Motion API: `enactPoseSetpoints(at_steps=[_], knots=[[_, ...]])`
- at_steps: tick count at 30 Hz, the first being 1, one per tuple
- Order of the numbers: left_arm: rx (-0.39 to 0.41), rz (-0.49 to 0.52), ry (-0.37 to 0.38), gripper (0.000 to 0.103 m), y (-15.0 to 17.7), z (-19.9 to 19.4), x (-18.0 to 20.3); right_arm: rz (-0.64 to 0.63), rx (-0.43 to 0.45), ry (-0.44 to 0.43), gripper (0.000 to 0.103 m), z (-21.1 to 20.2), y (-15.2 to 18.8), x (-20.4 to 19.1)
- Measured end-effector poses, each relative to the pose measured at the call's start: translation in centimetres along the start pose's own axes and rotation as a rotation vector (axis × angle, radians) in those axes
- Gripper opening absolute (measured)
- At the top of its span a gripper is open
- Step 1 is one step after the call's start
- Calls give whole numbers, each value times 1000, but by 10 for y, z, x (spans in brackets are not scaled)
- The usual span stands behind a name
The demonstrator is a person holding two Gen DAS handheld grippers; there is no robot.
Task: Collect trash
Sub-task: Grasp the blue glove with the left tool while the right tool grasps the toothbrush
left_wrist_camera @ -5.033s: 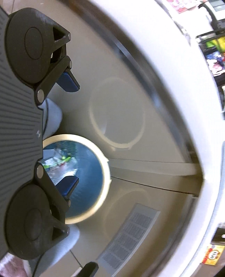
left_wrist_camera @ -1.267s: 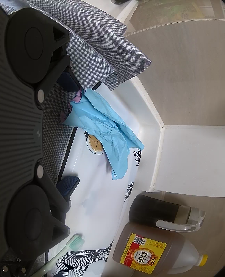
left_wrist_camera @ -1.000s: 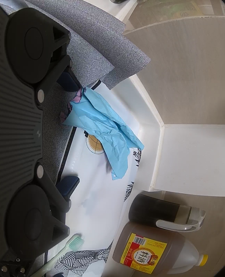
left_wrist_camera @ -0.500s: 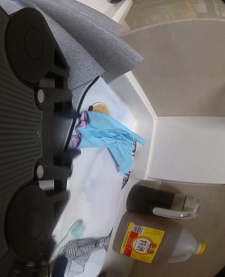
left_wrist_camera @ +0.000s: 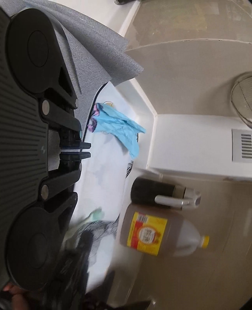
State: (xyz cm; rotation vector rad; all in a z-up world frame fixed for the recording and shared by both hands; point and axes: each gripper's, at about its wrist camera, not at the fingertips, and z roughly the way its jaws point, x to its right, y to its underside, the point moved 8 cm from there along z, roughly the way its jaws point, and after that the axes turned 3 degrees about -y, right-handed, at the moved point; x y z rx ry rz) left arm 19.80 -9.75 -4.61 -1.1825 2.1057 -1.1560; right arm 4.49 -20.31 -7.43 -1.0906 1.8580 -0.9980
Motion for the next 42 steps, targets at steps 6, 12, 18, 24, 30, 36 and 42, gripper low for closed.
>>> enactPoseSetpoints(at_steps=[6,12,18,24,30,36,42], knots=[[-7,-14,-9,4,-2,8,-9,33,-48,14,7,6,5,7],[0,22,-74,76,-21,49,-12,-10,-75,76,22,7,7,12],[-53,-15,-114,86,-37,104,-23,6,-119,65,60,14,10,19],[-125,-47,-123,92,-31,144,-36,-52,-139,64,71,18,11,9],[-109,-21,-107,84,-29,147,-34,-168,-189,71,81,24,19,-10],[-80,-20,-55,31,-40,114,-22,-128,-157,64,31,19,15,-4],[29,13,-2,31,-34,17,-11,15,-119,-98,14,13,11,2]])
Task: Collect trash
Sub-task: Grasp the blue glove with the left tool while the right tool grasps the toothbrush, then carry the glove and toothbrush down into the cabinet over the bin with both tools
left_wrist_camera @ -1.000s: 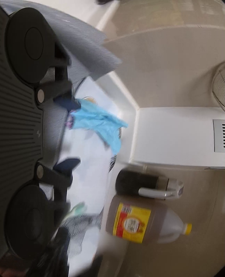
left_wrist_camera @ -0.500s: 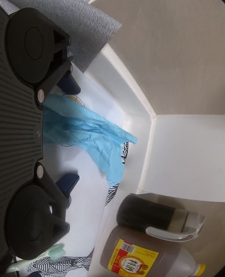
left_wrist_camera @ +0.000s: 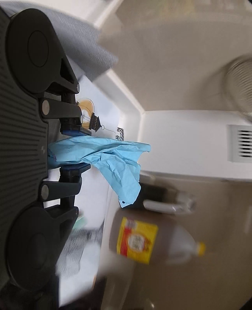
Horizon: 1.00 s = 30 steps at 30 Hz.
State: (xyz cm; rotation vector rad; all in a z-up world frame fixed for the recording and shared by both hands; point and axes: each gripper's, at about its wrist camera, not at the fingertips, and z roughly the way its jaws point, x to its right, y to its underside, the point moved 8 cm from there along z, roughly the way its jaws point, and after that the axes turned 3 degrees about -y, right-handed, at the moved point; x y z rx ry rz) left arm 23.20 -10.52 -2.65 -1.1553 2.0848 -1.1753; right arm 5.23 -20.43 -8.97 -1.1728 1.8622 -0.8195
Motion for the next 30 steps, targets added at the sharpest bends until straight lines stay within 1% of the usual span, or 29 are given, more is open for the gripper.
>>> enactPoseSetpoints(at_steps=[3,7,10,12,14,18,21,24,30], knots=[[25,12,-25,31,14,-50,-9,45,41,-70,14,-7,-3,-2],[42,48,-103,31,41,-114,-21,36,91,-124,14,-19,-10,-14],[43,19,-142,31,57,-162,-35,17,125,-147,14,-35,-15,-25],[26,-3,-162,31,69,-189,-46,19,132,-143,14,-50,-14,-30],[10,-12,-182,31,82,-212,-54,21,140,-162,14,-70,-11,-36],[-40,-44,-221,31,111,-246,-68,-13,160,-161,14,-121,-1,-50],[-85,-80,-244,31,135,-267,-76,-11,157,-186,14,-160,9,-62],[-102,-108,-242,31,158,-290,-80,-34,152,-214,14,-197,25,-78],[-124,-106,-254,31,206,-333,-79,-104,129,-262,14,-254,67,-109]])
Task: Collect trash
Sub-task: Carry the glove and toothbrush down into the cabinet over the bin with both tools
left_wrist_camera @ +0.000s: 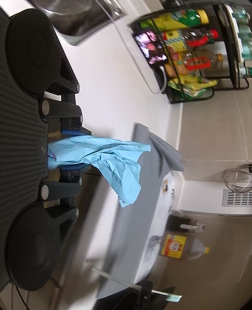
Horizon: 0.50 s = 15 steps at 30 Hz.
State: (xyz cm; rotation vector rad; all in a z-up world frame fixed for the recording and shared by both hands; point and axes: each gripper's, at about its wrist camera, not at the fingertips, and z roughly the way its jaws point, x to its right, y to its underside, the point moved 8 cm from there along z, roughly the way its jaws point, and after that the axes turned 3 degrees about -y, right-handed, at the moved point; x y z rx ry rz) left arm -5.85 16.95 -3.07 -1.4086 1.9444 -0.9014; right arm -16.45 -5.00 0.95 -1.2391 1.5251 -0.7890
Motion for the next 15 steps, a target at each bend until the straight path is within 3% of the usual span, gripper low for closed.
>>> enactPoseSetpoints(at_steps=[8,15], knots=[[-55,4,-7,31,72,-25,-3,-63,-106,-38,14,-37,63,-50],[-110,5,14,31,119,-29,6,-71,-242,-64,14,-42,124,-76]])
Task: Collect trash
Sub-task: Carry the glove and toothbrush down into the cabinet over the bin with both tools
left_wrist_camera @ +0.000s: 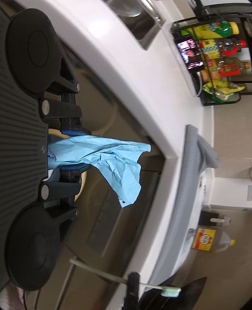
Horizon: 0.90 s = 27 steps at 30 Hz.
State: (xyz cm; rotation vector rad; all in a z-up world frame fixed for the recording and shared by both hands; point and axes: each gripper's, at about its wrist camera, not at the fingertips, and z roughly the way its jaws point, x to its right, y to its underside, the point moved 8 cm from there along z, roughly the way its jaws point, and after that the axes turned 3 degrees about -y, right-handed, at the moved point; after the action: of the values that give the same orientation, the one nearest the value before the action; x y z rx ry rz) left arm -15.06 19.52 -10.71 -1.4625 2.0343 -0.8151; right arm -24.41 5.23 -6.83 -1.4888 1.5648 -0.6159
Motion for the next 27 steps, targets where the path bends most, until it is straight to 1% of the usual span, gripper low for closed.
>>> enactPoseSetpoints(at_steps=[5,8,15,27], knots=[[-44,9,11,31,25,9,10,-20,-94,-11,14,15,36,-14],[-75,9,24,31,37,15,15,-27,-127,-16,14,21,47,-20],[-111,24,45,31,47,22,23,-56,-145,-6,14,27,56,-26],[-130,21,51,31,49,26,24,-59,-170,-1,14,33,58,-26]])
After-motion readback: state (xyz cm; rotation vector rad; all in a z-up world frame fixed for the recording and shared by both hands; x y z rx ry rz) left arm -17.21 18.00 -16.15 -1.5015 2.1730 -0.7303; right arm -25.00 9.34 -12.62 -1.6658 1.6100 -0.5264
